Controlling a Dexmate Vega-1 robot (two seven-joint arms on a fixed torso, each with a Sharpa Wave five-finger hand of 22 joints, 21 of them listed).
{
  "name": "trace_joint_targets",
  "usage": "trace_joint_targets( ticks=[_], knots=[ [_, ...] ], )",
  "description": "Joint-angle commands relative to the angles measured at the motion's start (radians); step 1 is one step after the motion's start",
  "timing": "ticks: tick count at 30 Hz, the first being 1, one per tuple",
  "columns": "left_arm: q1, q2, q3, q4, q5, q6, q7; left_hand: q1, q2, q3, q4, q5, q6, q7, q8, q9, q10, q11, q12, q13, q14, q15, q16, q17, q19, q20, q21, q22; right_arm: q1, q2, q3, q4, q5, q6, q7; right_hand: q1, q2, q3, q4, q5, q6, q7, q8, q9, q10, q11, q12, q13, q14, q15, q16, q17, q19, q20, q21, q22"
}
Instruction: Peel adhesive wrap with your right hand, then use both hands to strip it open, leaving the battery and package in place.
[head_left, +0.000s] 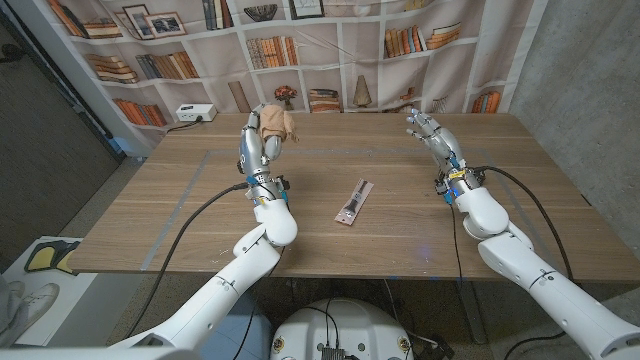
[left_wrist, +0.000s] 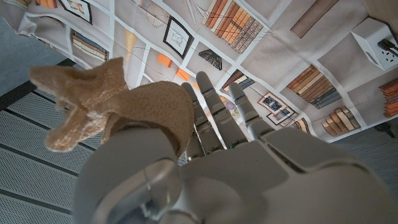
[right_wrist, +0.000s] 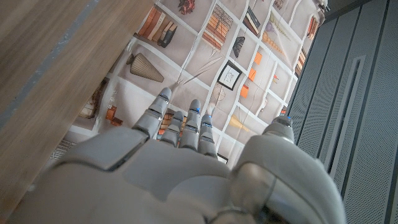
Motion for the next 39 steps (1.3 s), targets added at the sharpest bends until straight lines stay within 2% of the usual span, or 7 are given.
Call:
trace_joint_targets(
  ticks=[1,10,14,21,24,31,39],
  knots=[
    [0.005,0.005,-0.003,-0.013,-0.007,0.021,-0.006,-0.011,0.000,-0.003,0.001,-0.004,0.003,-0.002,0.006,0.007,0.009,0.000,0.006,0.003,0.005,-0.005,-0.003,0.002,-0.001,-0.005,0.011,0.001,-0.018,0.000,-0.006,-0.032,-0.054,0.017,-0.022,0.030,0.002,0.011,-0.012,-0.002,0.012,0.000,-0.001,0.003,0.008,0.003,-0.004,0.005,0.023,-0.001,0.007,0.003,0.038,0.014,0.014,0.003],
    [0.000,0.019,0.002,-0.021,-0.011,0.042,-0.019,-0.017,-0.005,-0.007,-0.002,-0.004,-0.003,0.003,0.013,0.013,0.005,0.000,0.005,0.003,0.005,-0.005,-0.009,0.000,0.002,-0.007,0.013,0.000,-0.032,-0.021,-0.006,-0.081,-0.106,-0.007,-0.037,0.072,-0.006,0.028,-0.023,-0.005,0.051,-0.014,0.003,0.003,0.032,-0.018,-0.005,0.006,0.064,-0.016,0.013,0.003,0.110,-0.029,0.020,0.004],
    [-0.001,0.025,0.007,-0.027,-0.008,0.049,-0.022,-0.020,-0.007,-0.009,-0.003,-0.004,-0.007,0.002,0.014,0.014,0.004,0.001,0.003,0.000,0.004,-0.004,-0.011,0.000,0.003,-0.006,0.013,0.000,-0.038,-0.032,-0.003,-0.101,-0.131,-0.019,-0.047,0.087,-0.009,0.035,-0.024,-0.006,0.065,-0.017,0.004,0.003,0.040,-0.031,-0.007,0.006,0.079,-0.019,0.015,0.004,0.111,0.018,0.011,0.003],
    [-0.007,0.026,0.009,-0.027,-0.018,0.059,-0.032,-0.025,-0.009,-0.012,-0.004,-0.004,-0.007,0.003,0.018,0.014,0.006,0.001,0.003,-0.002,0.004,-0.004,-0.015,-0.001,0.003,-0.006,0.013,-0.001,-0.047,-0.039,0.004,-0.126,-0.161,-0.029,-0.064,0.110,-0.012,0.044,-0.027,-0.006,0.083,-0.019,0.004,0.003,0.062,-0.034,-0.005,0.005,0.110,-0.037,0.021,0.004,0.115,0.029,0.002,0.002],
    [-0.013,0.028,0.012,-0.021,-0.019,0.060,-0.036,-0.028,-0.011,-0.014,-0.004,-0.004,-0.005,0.005,0.020,0.013,0.007,0.001,0.003,-0.003,0.003,-0.003,-0.017,-0.002,0.004,-0.005,0.013,-0.002,-0.050,-0.042,0.006,-0.135,-0.156,-0.030,-0.060,0.128,-0.009,0.052,-0.031,-0.005,0.088,-0.022,0.004,0.003,0.066,-0.042,-0.006,0.005,0.115,-0.043,0.020,0.004,0.125,0.014,0.002,0.002],
    [-0.040,0.028,0.031,0.012,-0.004,0.061,-0.032,-0.036,-0.011,-0.017,-0.003,-0.003,0.001,0.008,0.027,0.013,0.011,0.002,0.004,-0.005,0.005,-0.004,-0.021,-0.003,0.004,-0.003,0.013,-0.003,-0.064,-0.052,0.008,-0.159,-0.156,-0.049,-0.058,0.187,-0.011,0.074,-0.039,-0.003,0.094,-0.016,-0.002,0.003,0.063,-0.039,-0.017,0.004,0.125,-0.057,0.014,0.003,0.159,-0.058,0.001,0.002],
    [-0.048,0.027,0.035,0.022,-0.014,0.064,-0.032,-0.041,-0.011,-0.019,-0.003,-0.002,0.002,0.007,0.030,0.012,0.014,0.001,0.006,-0.005,0.007,-0.004,-0.023,-0.004,0.005,-0.003,0.013,-0.004,-0.079,-0.026,0.018,-0.160,-0.191,-0.027,-0.111,0.249,-0.013,0.097,-0.041,-0.001,0.095,-0.012,-0.009,0.003,0.063,-0.038,-0.024,0.003,0.158,-0.059,0.018,0.005,0.171,-0.069,-0.005,0.002]
  ],
)
